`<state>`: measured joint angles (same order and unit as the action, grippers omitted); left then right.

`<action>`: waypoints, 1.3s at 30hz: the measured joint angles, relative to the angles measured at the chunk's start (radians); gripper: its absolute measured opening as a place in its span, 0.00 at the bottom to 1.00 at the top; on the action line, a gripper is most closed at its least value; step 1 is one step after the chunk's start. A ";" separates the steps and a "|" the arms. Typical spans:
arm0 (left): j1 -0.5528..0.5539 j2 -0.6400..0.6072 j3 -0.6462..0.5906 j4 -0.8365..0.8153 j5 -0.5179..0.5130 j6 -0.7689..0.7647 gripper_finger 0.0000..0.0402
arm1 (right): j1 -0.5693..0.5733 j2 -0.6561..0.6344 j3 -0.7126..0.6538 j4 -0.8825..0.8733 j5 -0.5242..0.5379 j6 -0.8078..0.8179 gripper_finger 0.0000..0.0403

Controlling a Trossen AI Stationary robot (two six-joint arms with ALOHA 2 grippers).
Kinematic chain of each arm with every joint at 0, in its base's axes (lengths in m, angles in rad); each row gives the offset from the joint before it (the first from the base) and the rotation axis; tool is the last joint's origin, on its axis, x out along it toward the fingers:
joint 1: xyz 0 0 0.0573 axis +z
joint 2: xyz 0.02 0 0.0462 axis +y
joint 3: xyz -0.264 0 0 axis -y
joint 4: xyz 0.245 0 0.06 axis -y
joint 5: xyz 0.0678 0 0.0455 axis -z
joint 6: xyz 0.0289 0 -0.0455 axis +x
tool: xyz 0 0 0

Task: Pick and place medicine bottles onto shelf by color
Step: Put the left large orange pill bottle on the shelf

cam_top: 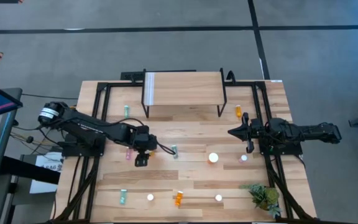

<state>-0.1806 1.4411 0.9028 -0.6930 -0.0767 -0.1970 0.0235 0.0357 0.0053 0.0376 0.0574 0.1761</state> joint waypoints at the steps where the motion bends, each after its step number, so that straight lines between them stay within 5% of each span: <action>1: 0.000 -0.001 0.000 0.000 0.001 0.000 0.62 | 0.000 0.000 0.000 0.000 0.000 0.000 0.07; 19: -0.003 -0.001 0.001 0.003 0.019 -0.015 0.63 | 0.000 0.000 0.000 0.000 0.000 0.000 0.07; 29: -0.029 -0.002 0.112 -0.072 -0.029 0.007 0.64 | 0.000 0.000 0.000 0.000 0.000 0.000 0.07; 39: 0.004 -0.002 0.048 -0.080 -0.041 -0.018 0.66 | 0.000 0.000 0.000 0.000 0.000 0.000 0.07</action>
<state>-0.1767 1.4395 0.9507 -0.7732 -0.1175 -0.2153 0.0235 0.0354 0.0051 0.0376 0.0573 0.1761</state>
